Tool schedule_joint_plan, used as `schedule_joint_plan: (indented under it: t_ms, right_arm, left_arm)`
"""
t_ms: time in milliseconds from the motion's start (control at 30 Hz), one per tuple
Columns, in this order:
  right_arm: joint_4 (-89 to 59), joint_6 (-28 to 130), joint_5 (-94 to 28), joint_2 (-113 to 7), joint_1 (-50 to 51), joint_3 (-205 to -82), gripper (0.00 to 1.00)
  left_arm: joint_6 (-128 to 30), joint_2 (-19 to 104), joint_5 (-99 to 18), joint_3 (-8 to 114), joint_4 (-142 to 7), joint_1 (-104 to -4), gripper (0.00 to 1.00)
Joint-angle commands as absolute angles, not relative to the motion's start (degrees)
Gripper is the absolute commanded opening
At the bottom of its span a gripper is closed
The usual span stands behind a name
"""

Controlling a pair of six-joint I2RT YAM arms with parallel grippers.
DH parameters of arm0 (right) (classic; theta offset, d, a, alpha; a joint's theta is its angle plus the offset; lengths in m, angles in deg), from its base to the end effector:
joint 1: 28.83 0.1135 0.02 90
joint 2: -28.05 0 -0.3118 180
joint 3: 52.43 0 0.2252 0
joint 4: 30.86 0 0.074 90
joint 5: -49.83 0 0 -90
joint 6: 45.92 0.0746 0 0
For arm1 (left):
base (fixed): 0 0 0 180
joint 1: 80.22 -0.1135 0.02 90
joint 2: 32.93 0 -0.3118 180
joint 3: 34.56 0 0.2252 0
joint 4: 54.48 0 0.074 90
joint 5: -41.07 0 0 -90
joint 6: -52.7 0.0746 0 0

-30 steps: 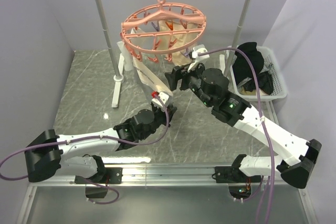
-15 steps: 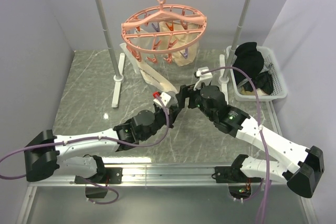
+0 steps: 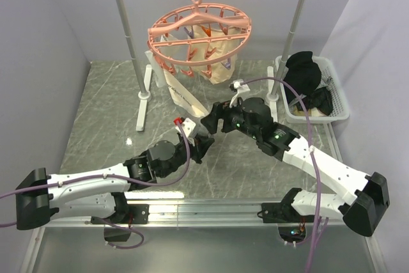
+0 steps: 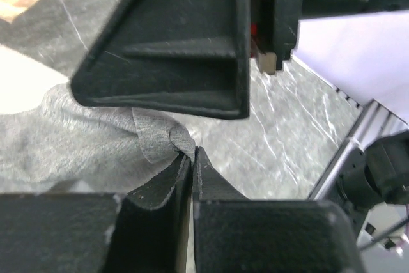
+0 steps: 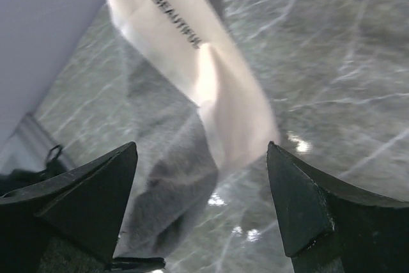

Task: Remove the underwear clipped to the hanger

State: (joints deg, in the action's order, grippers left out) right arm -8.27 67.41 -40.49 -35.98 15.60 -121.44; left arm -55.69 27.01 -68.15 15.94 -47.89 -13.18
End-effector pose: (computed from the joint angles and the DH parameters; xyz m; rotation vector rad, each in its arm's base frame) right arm 0.1784 0.1743 0.3684 -0.3547 1.9265 0.7945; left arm 0.1124 -0.2024 0.3392 0.4424 1.6313 -0.8694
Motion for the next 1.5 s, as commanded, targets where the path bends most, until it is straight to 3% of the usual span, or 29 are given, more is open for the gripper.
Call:
schedule_joint_plan:
  t_ms: [0,200,367,667,867,1000,1067,1100,1133,1167,1200,1467]
  right_arm:
    - [-12.3,71.1,-32.2,-37.7,15.0,-124.5,0.89]
    - [-7.9,70.4,-25.2,-46.3,15.1,-131.8,0.94]
    - [-3.6,68.9,-26.9,-50.0,15.6,-135.2,0.93]
    - [2.5,65.0,-24.5,-54.0,17.1,-137.9,0.73]
    - [7.3,61.6,-21.8,-56.9,17.8,-140.2,0.49]
    - [7.4,61.5,-22.8,-56.5,17.8,-140.1,0.15]
    - [6.8,61.6,-23.6,-55.9,17.8,-140.1,0.00]
    - [6.8,61.6,-24.1,-55.5,17.8,-140.3,0.00]
    - [6.8,61.5,-24.6,-55.3,17.8,-140.4,0.00]
    - [6.7,61.5,-25.4,-55.2,17.8,-140.5,0.00]
    - [6.8,61.4,-25.7,-54.8,17.7,-140.7,0.00]
    - [4.7,62.5,-27.5,-52.3,14.4,-139.5,0.00]
  left_arm:
    - [-57.2,23.8,-65.8,15.0,-48.8,-12.5,0.09]
    - [-56.7,22.2,-65.2,15.0,-49.9,-12.1,0.10]
    - [-55.9,23.7,-64.7,16.7,-49.6,-11.9,0.09]
    - [-52.9,25.8,-65.5,21.5,-49.6,-11.8,0.10]
    - [-51.5,28.2,-64.7,24.5,-50.7,-11.7,0.10]
    - [-51.8,27.9,-65.4,24.4,-50.4,-11.5,0.13]
    - [-52.3,27.3,-66.5,24.2,-50.9,-11.5,0.21]
    - [-52.5,26.9,-66.9,24.0,-51.1,-11.5,0.25]
    - [-52.7,26.2,-67.4,23.7,-51.4,-11.6,0.37]
    - [-53.3,25.9,-68.7,23.4,-51.7,-11.5,0.75]
    - [-53.6,25.3,-69.4,23.0,-52.0,-11.5,0.99]
    - [-58.0,14.0,-74.4,17.5,-55.8,-11.5,0.99]
